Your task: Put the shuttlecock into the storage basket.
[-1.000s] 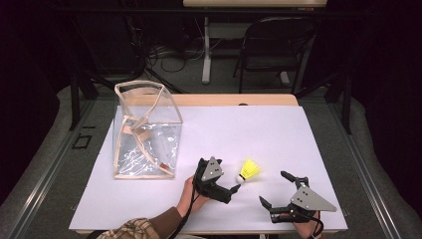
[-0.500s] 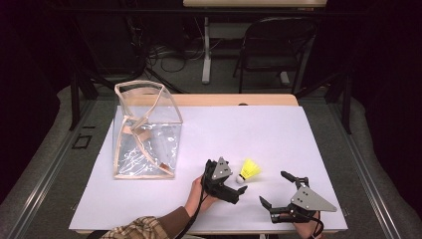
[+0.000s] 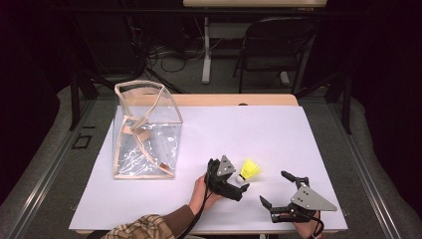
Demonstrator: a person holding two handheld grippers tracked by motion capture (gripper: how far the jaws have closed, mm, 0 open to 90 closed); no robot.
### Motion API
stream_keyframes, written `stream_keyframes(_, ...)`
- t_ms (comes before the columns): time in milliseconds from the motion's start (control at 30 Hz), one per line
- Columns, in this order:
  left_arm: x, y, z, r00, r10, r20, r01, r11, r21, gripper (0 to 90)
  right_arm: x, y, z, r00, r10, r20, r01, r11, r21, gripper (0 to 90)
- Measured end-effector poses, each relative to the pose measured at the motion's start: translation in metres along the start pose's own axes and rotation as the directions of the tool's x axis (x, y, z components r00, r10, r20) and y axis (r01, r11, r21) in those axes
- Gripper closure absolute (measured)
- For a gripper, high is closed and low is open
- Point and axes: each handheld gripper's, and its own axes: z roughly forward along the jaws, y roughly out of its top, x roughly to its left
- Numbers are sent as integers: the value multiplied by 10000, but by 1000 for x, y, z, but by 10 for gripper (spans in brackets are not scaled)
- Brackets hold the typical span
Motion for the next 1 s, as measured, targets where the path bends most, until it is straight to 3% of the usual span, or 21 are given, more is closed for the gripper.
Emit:
stream_keyframes(133,-1,1,5,10000,-25,40,24,9999,166,0,0,0,0,10000,5,6,-5,10000,-31,0)
stream_keyframes(467,-3,2,15,9991,-138,-397,165,9975,680,17,0,0,0,10000,19,-2,-19,10000,-27,0)
stream_keyframes(733,-8,0,21,9984,-263,-503,316,9937,1078,282,0,0,0,10000,19,0,-19,10000,2,0)
stream_keyframes(1000,-14,-2,24,9969,-439,-658,513,9921,1146,431,0,0,0,10000,12,-31,-11,10000,36,0)
